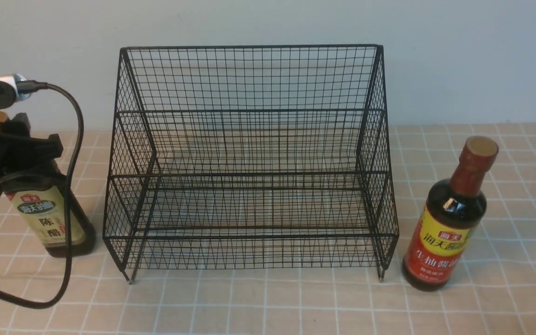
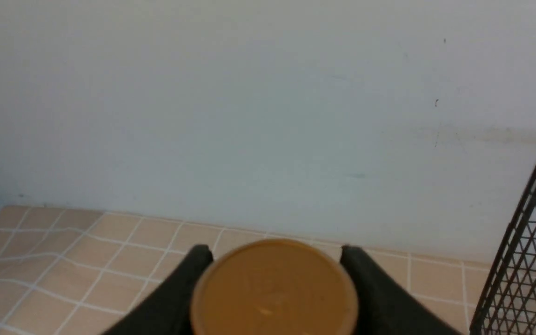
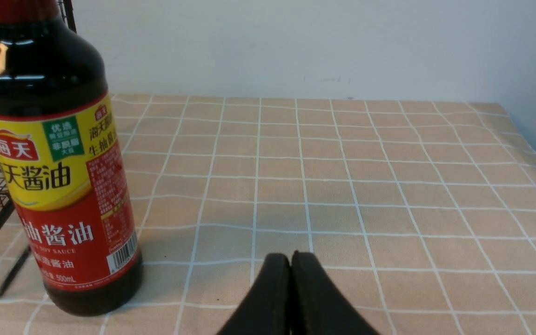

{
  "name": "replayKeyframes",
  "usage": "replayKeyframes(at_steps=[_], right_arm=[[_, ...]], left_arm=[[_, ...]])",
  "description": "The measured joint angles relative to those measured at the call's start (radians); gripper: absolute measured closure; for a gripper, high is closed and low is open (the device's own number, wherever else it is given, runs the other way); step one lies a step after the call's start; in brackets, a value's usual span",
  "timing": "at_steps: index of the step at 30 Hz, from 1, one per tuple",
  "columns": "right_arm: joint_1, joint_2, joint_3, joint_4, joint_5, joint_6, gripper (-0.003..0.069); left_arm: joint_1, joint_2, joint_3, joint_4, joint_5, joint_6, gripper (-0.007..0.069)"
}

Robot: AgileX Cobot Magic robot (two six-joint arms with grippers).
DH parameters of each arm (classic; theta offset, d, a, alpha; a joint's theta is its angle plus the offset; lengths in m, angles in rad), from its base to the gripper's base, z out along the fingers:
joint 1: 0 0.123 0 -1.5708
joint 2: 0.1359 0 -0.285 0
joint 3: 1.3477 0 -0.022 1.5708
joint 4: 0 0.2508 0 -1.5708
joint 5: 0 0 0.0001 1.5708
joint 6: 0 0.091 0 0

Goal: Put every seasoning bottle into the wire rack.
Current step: Use the left arm to grab the condiment bottle closest to it, then use the left arm to put the condiment bottle back on the shelf

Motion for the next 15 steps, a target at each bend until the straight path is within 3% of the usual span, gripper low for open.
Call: replayKeyframes(at_steps=[5,15], right_arm=[[0.0,0.0,0.0,0.0,0.0,0.0,0.0673],[0.0,0.0,0.0,0.0,0.0,0.0,0.0673]], left_arm=[[0.0,-0.078,-0.026,0.063,0.137,0.001,0.032],[0.0,-0.339,-0.26,0.004,0.348,0.098,0.032]])
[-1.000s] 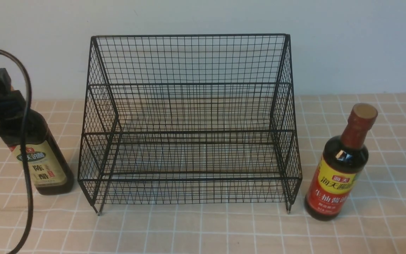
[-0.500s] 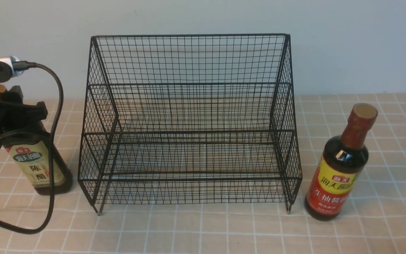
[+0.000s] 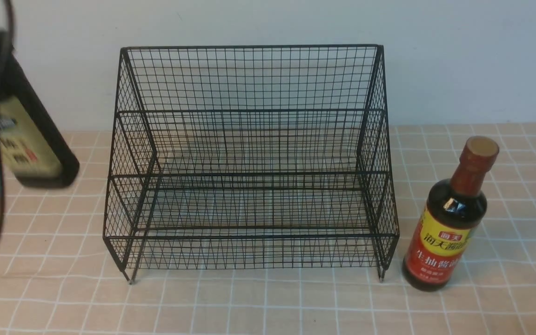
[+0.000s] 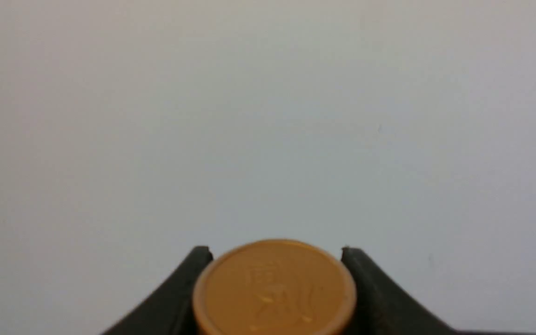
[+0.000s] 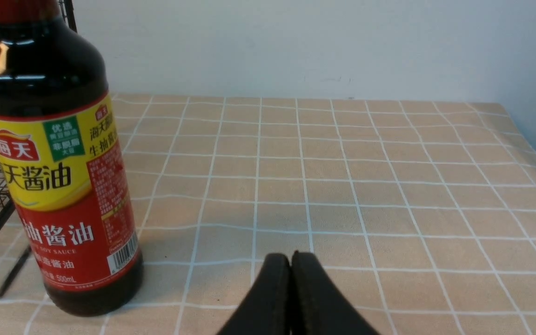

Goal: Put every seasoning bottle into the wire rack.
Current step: Use the left arm to put the condiment bottle back on the shelf

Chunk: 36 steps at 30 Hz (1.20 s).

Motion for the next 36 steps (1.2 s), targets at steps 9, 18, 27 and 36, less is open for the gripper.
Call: replayKeyframes(at_steps=[9,18,27,36], right_arm=[[0.0,0.0,0.0,0.0,0.0,0.0,0.0673],[0.0,0.0,0.0,0.0,0.0,0.0,0.0673],[0.0,0.0,0.0,0.0,0.0,0.0,0.0673],[0.0,0.0,0.0,0.0,0.0,0.0,0.0673]], left_arm=[[-0.099,-0.05,-0.071,-0.155,0.187,0.063,0.032],[-0.224,0.012,-0.071,-0.241,0.194,0.112,0.032],[-0.226,0.154,-0.071,-0.374,0.116,0.232,0.032],[-0.227,0.235,-0.074,-0.449,0.128,0.328,0.032]])
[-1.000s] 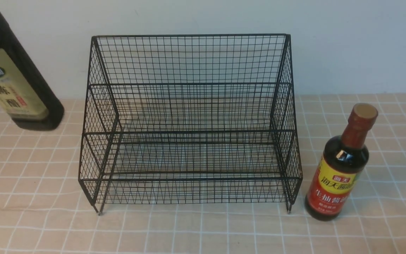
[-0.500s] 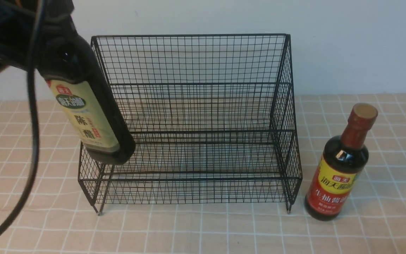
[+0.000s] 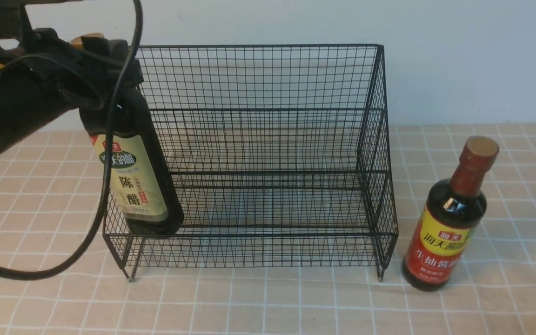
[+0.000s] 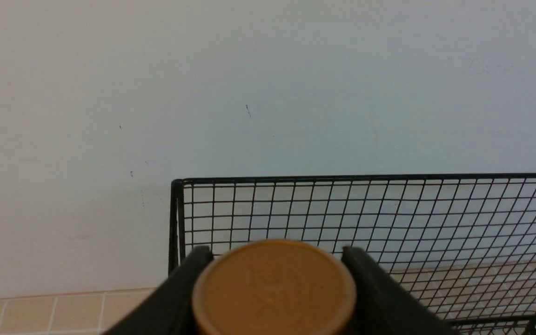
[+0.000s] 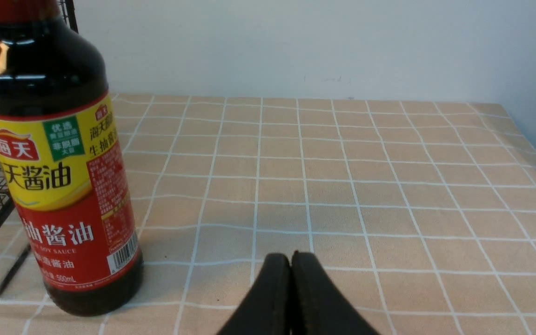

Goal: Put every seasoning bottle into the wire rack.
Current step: Use the left arm to put the condiment bottle back on the shelf

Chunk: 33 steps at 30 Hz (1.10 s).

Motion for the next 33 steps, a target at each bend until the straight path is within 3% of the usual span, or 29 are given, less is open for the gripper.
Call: replayKeyframes(at_steps=[26,33], right_arm=[[0.0,0.0,0.0,0.0,0.0,0.0,0.0673],[0.0,0.0,0.0,0.0,0.0,0.0,0.0673]], left_arm=[[0.0,0.057,-0.002,0.016,0.203,0.031,0.032],[0.0,0.055,-0.003,0.015,0.229,0.113,0.0304]])
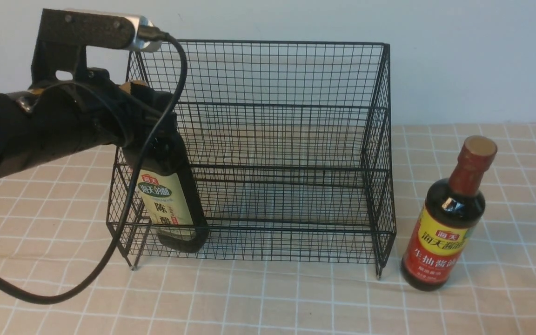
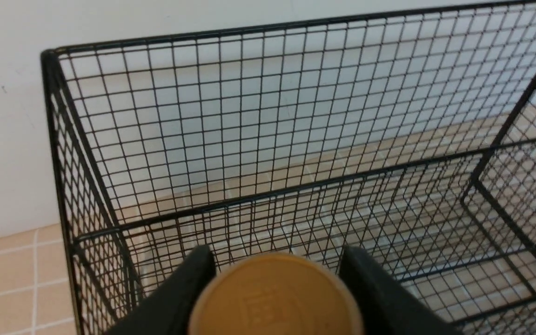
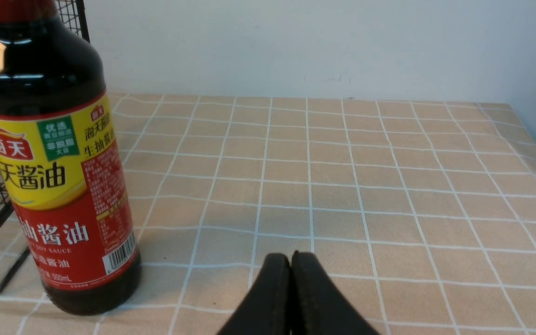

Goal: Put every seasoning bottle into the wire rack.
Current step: Use the left arm to put the condiment bottle back on the shelf

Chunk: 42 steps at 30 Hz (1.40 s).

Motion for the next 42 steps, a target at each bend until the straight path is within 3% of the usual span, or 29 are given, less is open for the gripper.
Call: replayKeyframes(at_steps=[6,18,23,27,29,34,35,38,42], right_arm=[[0.0,0.0,0.0,0.0,0.0,0.0,0.0673],[0.0,0.0,0.0,0.0,0.0,0.0,0.0673],[0.0,0.0,0.0,0.0,0.0,0.0,0.0673],[0.0,0.0,0.0,0.0,0.0,0.0,0.0673],[0.0,0.0,0.0,0.0,0.0,0.0,0.0673],[0.0,0.0,0.0,0.0,0.0,0.0,0.0673],[0.0,0.0,0.0,0.0,0.0,0.0,0.0673],[0.0,0.0,0.0,0.0,0.0,0.0,0.0673],[0.0,0.0,0.0,0.0,0.0,0.0,0.0673]], left_arm=[[0.0,-0.003,-0.004,0.0,0.049,0.039,0.0196],[0.0,-0.153,-0.006,0.004,0.068,0.043,0.0185],[0.0,-0.277,-0.01,0.009,0.155,0.043,0.033],[0.012,-0.343,-0.011,0.036,0.325,0.017,0.051],[0.027,-0.382,-0.011,0.111,0.502,-0.052,0.0594],[0.057,-0.419,-0.011,0.392,0.839,-0.366,0.0631],[0.057,-0.42,-0.011,0.405,0.839,-0.38,0.0631],[0.06,-0.46,-0.011,0.601,0.967,-0.604,0.0631],[0.061,-0.585,-0.01,0.702,0.961,-0.729,0.0631]])
